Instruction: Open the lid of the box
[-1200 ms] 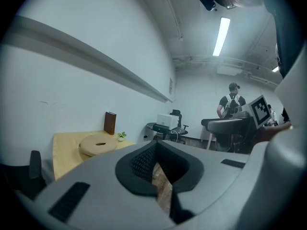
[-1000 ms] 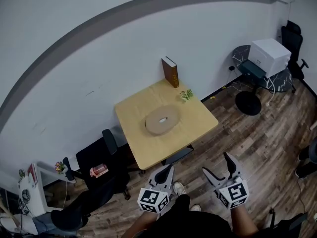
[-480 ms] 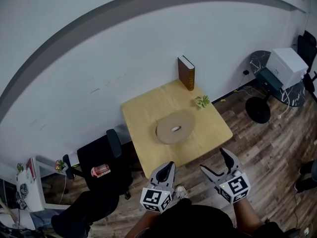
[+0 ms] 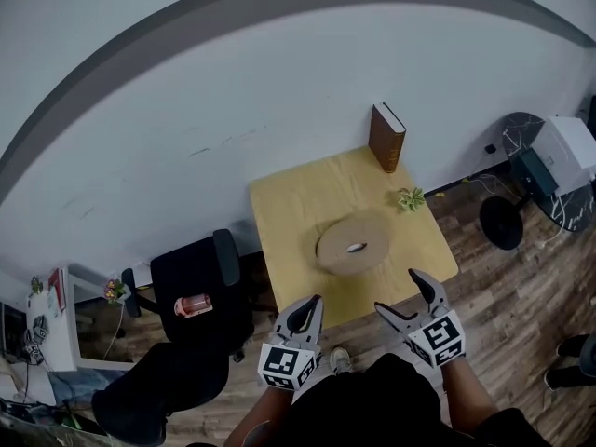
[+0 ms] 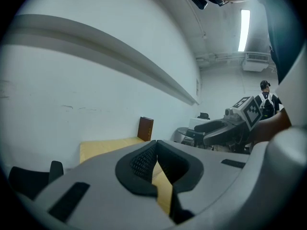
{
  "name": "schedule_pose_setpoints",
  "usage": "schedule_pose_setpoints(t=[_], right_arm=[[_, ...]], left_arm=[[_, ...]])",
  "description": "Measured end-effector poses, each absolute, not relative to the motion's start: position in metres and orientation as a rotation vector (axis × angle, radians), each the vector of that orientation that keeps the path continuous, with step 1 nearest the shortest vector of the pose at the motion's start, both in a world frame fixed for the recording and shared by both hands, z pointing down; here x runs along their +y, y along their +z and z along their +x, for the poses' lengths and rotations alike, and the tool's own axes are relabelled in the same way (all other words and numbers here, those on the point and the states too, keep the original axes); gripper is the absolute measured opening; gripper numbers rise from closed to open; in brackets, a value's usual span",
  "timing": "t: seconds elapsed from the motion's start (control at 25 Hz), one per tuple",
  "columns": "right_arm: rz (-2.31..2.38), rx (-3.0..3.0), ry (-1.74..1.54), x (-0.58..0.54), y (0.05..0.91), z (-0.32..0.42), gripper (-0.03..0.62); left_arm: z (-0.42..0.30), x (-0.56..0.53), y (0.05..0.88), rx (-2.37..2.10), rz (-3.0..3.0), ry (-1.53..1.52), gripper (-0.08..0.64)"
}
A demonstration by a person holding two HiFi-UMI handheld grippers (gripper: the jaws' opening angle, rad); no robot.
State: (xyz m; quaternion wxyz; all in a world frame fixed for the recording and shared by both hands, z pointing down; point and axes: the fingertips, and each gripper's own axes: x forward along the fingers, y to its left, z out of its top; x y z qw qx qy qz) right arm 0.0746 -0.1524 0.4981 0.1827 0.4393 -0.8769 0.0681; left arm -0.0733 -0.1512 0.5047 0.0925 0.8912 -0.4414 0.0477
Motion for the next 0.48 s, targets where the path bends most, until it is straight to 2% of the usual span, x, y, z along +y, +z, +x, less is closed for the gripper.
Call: schedule_pose_setpoints(t=[0.48], right_arm=[[0.622, -2.33, -0.013, -0.21, 0.566, 0.049, 0.414]], left_arm=[[-0.07, -0.189, 0.532, -1.436, 2.533, 0.189, 0.018]])
